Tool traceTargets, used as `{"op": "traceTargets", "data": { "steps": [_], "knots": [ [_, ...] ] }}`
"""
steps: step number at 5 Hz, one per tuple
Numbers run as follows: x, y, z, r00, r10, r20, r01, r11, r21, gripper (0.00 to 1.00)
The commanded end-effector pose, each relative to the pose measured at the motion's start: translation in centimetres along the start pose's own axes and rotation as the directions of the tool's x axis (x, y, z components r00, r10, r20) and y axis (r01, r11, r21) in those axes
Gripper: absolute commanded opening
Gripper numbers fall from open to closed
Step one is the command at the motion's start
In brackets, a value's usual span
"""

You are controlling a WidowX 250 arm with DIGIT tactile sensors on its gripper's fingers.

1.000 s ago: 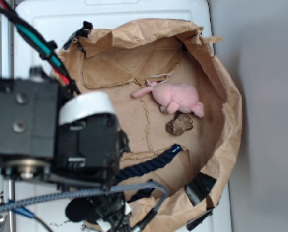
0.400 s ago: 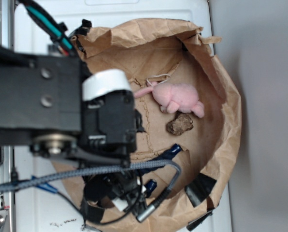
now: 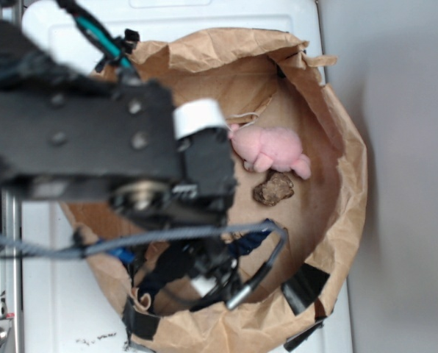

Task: Grab the blue rope.

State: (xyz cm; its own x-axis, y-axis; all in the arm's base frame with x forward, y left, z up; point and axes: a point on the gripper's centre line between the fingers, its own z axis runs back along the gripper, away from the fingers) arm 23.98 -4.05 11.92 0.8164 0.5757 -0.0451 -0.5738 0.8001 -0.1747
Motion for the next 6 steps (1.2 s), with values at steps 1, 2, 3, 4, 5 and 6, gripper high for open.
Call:
{"op": "traceTargets", "data": {
  "steps": [1, 2, 3, 4, 5, 6],
  "knots": [
    [2.5, 0.0, -1.4, 0.997, 0.012, 0.075, -0.016, 0.999, 0.05, 1.0],
    [2.7, -0.9, -3.2, 0.996, -0.04, 0.076, 0.034, 0.996, 0.084, 1.0],
    [3.2, -1.7, -4.9, 0.997, -0.053, 0.054, 0.048, 0.995, 0.087, 1.0],
    [3.0, -2.6, -6.1, 0.996, -0.079, 0.045, 0.076, 0.994, 0.076, 1.0],
    [2.2, -3.3, -7.2, 0.993, -0.12, 0.022, 0.118, 0.991, 0.065, 1.0],
    [1.6, -3.7, -8.4, 0.992, -0.129, 0.013, 0.128, 0.988, 0.083, 1.0]
  ]
}}
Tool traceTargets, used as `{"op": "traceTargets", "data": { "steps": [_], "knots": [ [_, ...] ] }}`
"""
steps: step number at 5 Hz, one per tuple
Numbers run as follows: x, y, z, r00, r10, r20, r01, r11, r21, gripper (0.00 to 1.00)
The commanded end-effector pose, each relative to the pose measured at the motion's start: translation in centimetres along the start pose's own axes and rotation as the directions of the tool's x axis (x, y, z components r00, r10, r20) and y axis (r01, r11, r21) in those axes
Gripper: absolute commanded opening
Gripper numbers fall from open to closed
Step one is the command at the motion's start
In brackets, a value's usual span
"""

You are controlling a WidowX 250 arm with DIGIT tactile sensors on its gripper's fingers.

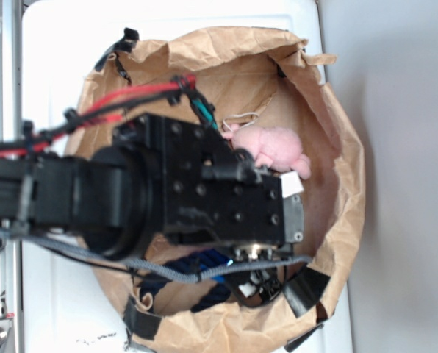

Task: Grab the blue rope.

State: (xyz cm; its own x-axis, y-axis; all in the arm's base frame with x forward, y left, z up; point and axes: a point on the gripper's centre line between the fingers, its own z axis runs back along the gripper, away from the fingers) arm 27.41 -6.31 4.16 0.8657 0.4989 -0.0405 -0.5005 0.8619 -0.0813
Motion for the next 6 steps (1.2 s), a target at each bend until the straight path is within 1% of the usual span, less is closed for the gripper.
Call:
{"op": "traceTargets", "data": {
  "steps": [1, 3, 4, 6],
  "knots": [
    [-0.73, -1.64, -1.04, 0.998, -0.053, 0.029, 0.054, 0.999, -0.006, 1.0],
    [-1.25, -2.16, -1.89, 0.998, -0.067, 0.011, 0.066, 0.998, 0.015, 1.0],
    [-1.33, -2.25, -2.01, 0.998, -0.064, 0.011, 0.064, 0.998, 0.017, 0.0],
    [-0.54, -2.46, -1.59, 0.999, -0.036, 0.0, 0.036, 0.999, 0.001, 0.0]
  ]
}}
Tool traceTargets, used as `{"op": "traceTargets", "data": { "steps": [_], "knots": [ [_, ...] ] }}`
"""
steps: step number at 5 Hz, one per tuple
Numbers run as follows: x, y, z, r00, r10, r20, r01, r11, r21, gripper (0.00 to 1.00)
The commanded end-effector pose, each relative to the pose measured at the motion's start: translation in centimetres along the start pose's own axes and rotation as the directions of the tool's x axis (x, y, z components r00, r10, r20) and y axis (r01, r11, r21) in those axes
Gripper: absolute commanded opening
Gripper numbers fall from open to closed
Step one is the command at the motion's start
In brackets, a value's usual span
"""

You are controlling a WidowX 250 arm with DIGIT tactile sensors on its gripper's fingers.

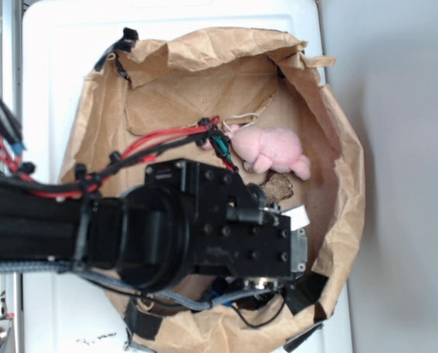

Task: Grab the blue rope.

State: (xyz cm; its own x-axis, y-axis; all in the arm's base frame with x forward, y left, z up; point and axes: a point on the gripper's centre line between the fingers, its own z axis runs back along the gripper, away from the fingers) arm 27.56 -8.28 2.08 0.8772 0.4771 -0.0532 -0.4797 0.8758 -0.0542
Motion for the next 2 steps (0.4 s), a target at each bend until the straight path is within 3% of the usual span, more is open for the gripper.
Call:
{"op": "traceTargets", "data": {
  "steps": [1, 2],
  "knots": [
    [0.17, -0.9, 0.48, 1.0, -0.012, 0.016, 0.012, 1.0, -0.018, 0.0],
    [0.41, -0.79, 0.57, 1.0, -0.01, 0.024, 0.011, 1.0, -0.02, 0.0]
  ]
}}
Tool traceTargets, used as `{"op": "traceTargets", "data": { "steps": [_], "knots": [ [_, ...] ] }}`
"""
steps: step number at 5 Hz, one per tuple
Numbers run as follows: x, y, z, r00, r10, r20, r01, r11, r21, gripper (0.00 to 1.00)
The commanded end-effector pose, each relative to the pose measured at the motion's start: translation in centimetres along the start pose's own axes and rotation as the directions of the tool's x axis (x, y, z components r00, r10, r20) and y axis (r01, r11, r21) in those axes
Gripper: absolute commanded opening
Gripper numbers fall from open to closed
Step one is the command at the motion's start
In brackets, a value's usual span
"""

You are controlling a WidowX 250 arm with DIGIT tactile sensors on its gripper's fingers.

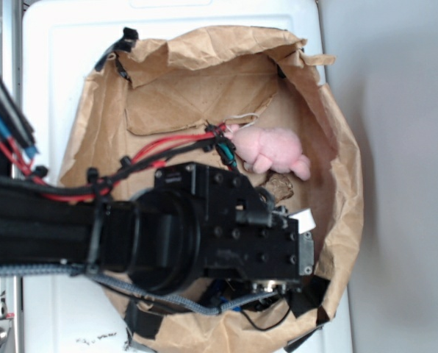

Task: Grab the blue rope.

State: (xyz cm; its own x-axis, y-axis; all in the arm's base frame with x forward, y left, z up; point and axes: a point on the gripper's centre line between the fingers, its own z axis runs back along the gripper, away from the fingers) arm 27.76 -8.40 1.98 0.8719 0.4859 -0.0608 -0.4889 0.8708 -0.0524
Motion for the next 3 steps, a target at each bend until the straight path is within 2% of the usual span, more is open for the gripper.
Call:
{"op": "traceTargets", "data": {
  "steps": [1, 2, 3],
  "knots": [
    [0.5, -0.5, 0.7, 0.999, -0.017, 0.035, 0.018, 1.0, -0.022, 0.0],
    [0.6, -0.2, 1.5, 0.999, -0.006, 0.038, 0.007, 0.999, -0.037, 0.0],
    [0.8, 1.5, 3.8, 0.998, 0.045, 0.052, -0.04, 0.995, -0.096, 0.0]
  ]
}}
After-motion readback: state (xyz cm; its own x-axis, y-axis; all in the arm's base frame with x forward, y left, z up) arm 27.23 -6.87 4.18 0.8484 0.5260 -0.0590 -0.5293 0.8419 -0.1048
